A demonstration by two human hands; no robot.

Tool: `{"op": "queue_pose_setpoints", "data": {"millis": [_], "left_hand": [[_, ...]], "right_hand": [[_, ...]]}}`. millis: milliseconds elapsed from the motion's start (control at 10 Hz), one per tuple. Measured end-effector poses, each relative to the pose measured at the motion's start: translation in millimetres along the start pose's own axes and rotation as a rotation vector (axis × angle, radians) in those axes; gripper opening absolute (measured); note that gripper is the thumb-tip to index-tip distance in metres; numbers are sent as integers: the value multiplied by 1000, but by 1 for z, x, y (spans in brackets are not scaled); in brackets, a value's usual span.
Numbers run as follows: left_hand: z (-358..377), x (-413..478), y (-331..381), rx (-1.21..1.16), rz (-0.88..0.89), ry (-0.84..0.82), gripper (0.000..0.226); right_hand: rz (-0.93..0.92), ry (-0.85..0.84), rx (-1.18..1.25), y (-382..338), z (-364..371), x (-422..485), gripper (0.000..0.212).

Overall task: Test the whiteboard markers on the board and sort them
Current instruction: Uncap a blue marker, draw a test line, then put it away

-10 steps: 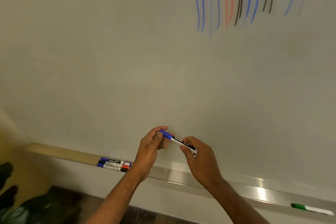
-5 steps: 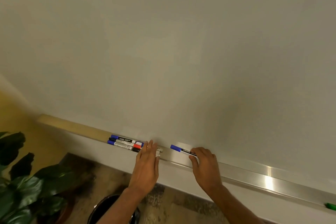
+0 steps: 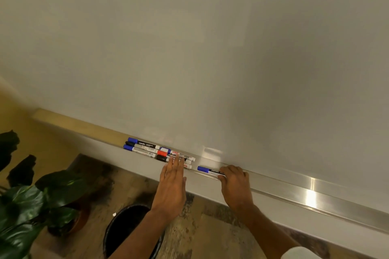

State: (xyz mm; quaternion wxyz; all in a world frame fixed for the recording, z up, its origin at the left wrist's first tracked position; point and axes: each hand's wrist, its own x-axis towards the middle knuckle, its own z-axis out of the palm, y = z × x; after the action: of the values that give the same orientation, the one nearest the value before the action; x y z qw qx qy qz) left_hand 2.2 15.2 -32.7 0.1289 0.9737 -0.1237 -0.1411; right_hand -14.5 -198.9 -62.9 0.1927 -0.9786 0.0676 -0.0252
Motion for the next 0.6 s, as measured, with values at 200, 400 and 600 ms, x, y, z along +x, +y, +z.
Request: {"op": "queue_pose_setpoints", "data": {"millis": [200,400,600], "left_hand": [[9,4,-4,9,19,33,58],[19,10,-9,-26,28,56,94],[14,10,-3,-7,27,31,103]], "right_hand": [[6,-54,-37,-5,12,7,21],[-13,-80,-72,-10,18,12,21],[-6,-63,-116,-11,23,12,21]]}}
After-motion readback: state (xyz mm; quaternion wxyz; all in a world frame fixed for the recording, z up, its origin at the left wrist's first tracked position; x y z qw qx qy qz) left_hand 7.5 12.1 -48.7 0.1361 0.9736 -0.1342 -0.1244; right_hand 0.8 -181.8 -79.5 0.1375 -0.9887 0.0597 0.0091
